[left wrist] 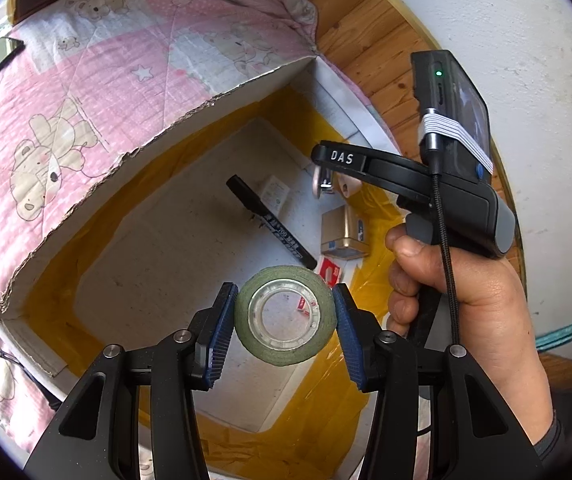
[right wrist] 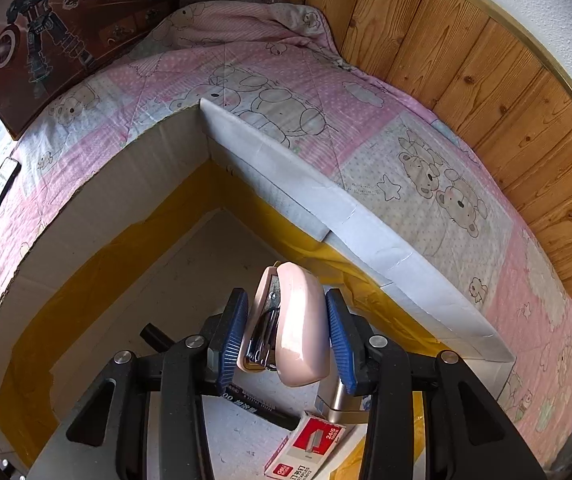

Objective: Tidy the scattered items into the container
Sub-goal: 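Open the right tool to drop the stapler while the left tool drops the tape roll, then move both tools back to the tissue pack and purple figure, then grasp the tissue pack with the left tool while the right tool grasps the purple figure, then carry the tissue pack and purple figure in both tools over the cardboard box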

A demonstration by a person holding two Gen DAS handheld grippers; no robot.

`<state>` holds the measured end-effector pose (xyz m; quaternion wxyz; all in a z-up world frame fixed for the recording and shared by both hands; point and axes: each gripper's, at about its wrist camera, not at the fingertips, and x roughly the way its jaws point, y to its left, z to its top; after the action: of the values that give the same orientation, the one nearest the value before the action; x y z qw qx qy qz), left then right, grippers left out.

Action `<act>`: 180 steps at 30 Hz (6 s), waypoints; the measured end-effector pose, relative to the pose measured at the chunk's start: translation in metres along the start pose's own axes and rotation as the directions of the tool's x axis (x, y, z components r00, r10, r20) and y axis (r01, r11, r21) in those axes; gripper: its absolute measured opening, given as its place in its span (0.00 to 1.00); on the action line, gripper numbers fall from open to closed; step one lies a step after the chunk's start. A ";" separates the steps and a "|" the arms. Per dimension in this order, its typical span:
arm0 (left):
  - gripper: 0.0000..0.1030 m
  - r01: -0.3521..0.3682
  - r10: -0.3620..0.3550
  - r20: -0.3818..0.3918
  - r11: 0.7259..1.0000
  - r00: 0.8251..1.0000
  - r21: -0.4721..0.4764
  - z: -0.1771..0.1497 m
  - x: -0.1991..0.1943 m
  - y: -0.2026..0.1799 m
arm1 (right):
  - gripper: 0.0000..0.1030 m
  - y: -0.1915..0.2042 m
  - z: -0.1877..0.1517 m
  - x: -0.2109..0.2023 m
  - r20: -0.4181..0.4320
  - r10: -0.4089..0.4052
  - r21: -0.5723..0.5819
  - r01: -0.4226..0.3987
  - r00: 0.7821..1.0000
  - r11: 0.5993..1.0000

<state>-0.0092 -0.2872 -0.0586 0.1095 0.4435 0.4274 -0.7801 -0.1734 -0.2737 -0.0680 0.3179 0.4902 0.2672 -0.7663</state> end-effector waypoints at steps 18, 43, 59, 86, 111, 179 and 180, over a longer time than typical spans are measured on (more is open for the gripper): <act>0.50 0.040 -0.038 0.022 0.995 0.999 -0.087 0.001 -0.019 0.014 | 0.51 -0.018 -0.038 -0.076 0.108 0.128 0.150 -0.144 0.986 0.978; 0.50 -0.189 0.045 0.332 0.889 0.942 0.418 -0.078 -0.060 -0.104 | 0.53 -0.068 -0.254 -0.211 0.498 0.132 0.192 -0.257 0.857 0.947; 0.50 0.057 -0.111 0.044 0.760 0.993 0.647 -0.158 0.022 -0.189 | 0.53 -0.234 -0.335 -0.189 0.416 -0.007 0.611 -0.274 0.910 0.743; 0.61 -0.094 0.116 0.008 0.759 0.993 0.645 -0.132 0.201 -0.220 | 0.56 -0.256 -0.353 -0.041 0.040 -0.034 0.396 0.015 0.999 0.918; 0.23 0.002 0.019 -0.027 0.783 0.999 0.622 -0.138 0.196 -0.233 | 0.27 -0.253 -0.332 -0.085 0.162 0.025 0.449 -0.096 0.987 0.889; 0.22 -0.005 -0.087 0.176 0.884 0.981 0.468 -0.087 -0.038 -0.105 | 0.27 -0.071 -0.247 -0.201 0.444 0.060 0.220 -0.174 0.894 0.960; 0.22 -0.012 -0.082 0.181 0.884 0.980 0.467 -0.085 -0.039 -0.102 | 0.27 -0.069 -0.246 -0.200 0.443 0.063 0.216 -0.174 0.894 0.961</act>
<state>0.0086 -0.1687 0.0097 0.0270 0.3703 0.2232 -0.9013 -0.0183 -0.0056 0.0303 0.3514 0.3595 0.0609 -0.8623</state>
